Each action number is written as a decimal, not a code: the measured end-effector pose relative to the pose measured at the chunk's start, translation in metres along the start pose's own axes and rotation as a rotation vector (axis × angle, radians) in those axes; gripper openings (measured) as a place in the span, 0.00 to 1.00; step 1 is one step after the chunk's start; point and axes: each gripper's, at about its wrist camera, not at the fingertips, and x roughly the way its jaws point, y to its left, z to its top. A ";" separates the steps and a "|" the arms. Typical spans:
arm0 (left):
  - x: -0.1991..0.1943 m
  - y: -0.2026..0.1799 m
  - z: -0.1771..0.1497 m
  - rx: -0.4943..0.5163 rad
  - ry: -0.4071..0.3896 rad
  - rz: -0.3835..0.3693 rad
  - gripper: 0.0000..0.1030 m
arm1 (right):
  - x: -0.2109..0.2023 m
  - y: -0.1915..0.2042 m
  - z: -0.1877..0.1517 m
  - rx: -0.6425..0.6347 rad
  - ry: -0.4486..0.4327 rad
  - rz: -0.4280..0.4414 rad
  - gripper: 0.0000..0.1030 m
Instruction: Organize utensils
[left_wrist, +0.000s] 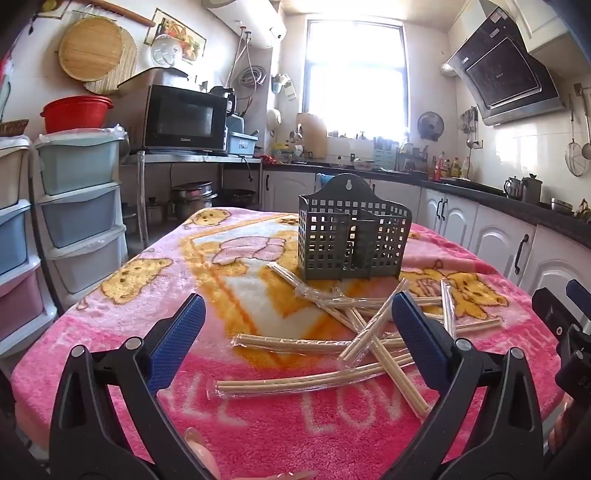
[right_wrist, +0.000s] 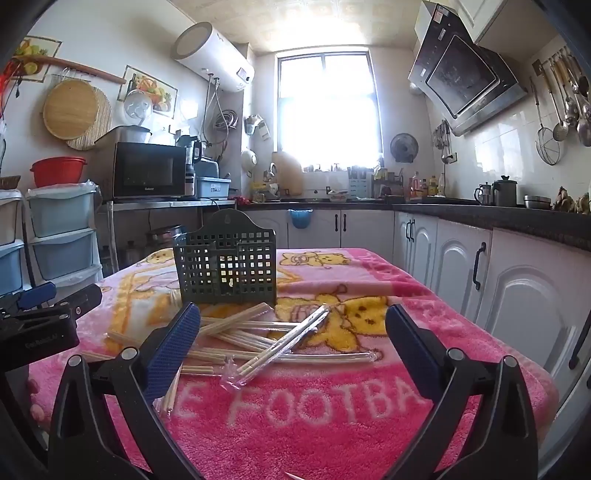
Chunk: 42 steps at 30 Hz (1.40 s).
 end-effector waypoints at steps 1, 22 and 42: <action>0.000 0.000 0.000 0.000 -0.001 0.000 0.91 | 0.000 0.000 0.000 0.000 -0.001 0.000 0.94; 0.000 0.000 0.002 0.000 0.006 -0.005 0.91 | -0.005 0.000 0.005 0.004 -0.025 0.000 0.94; -0.001 -0.005 0.004 0.000 0.001 -0.005 0.91 | -0.009 -0.002 0.007 -0.001 -0.035 0.000 0.94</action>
